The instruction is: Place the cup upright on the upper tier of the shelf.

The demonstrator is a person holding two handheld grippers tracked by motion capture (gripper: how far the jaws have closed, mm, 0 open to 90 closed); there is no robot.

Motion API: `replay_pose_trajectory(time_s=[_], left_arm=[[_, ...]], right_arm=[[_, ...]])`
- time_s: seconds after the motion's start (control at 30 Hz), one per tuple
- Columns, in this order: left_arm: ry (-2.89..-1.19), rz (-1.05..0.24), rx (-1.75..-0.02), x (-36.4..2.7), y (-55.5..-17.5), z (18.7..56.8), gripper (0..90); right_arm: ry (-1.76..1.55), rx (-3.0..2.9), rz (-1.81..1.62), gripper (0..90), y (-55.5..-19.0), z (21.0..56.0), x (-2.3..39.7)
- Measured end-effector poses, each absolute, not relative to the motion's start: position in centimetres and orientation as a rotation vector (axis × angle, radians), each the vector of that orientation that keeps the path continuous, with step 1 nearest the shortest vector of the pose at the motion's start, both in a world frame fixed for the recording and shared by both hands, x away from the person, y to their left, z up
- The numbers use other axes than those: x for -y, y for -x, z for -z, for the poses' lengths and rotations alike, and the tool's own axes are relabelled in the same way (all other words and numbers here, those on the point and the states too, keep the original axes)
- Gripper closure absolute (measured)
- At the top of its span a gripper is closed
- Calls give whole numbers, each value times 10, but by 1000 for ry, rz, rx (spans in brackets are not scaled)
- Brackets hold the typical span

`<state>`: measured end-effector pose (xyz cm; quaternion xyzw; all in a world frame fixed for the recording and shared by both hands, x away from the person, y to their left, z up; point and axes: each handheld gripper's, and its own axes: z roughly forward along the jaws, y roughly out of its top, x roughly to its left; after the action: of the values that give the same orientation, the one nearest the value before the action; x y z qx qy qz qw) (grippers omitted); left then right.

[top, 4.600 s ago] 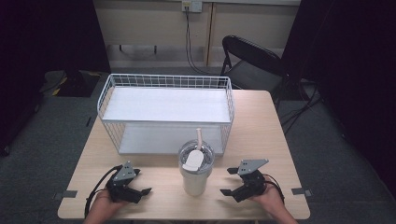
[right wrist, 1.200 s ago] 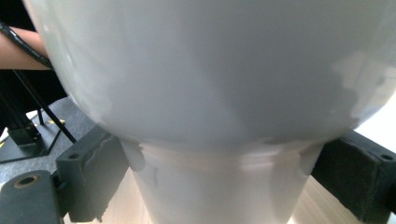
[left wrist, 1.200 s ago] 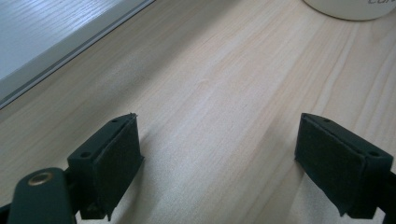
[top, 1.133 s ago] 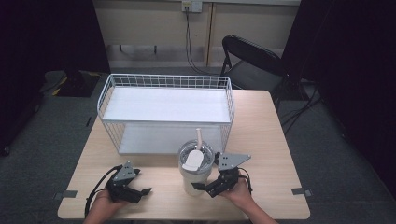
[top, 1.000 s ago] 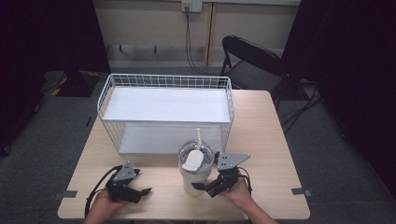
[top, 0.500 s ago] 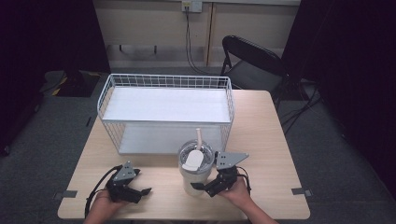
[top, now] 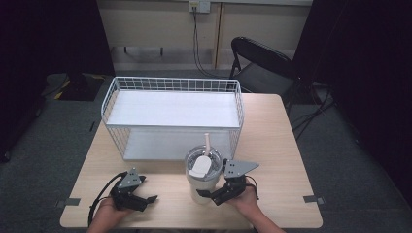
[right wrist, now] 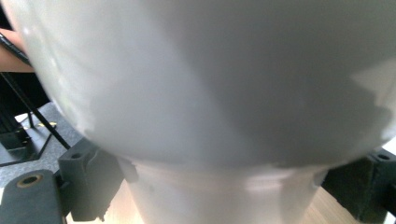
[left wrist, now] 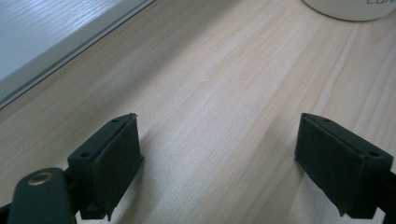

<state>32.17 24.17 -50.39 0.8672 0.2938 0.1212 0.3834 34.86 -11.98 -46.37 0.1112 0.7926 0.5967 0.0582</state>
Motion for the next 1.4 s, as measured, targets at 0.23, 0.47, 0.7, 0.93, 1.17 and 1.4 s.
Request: replay_pose_trajectory(time_s=[0.23, 0.47, 0.7, 0.93, 1.17, 1.4], left_arm=[[-2211, -309, -749, -242, -322, 504, 136], [-2211, -309, -749, -242, -322, 504, 136], [-2211, -310, -749, -242, -322, 504, 136], [-2212, -310, -748, -242, -322, 504, 136], [-2211, -309, -749, -242, -322, 504, 136], [-2212, -310, -748, -242, -322, 504, 135]], right_arm=[[-360, -2384, -1817, 100, -347, 464, 120], [-382, -2348, -1853, 100, -348, 459, 125], [-393, -2319, -1894, 101, -350, 450, 131], [-383, -2280, -1918, 102, -351, 435, 138], [-378, -2274, -1913, 102, -352, 422, 142], [-407, -2258, -1931, 102, -357, 410, 147]])
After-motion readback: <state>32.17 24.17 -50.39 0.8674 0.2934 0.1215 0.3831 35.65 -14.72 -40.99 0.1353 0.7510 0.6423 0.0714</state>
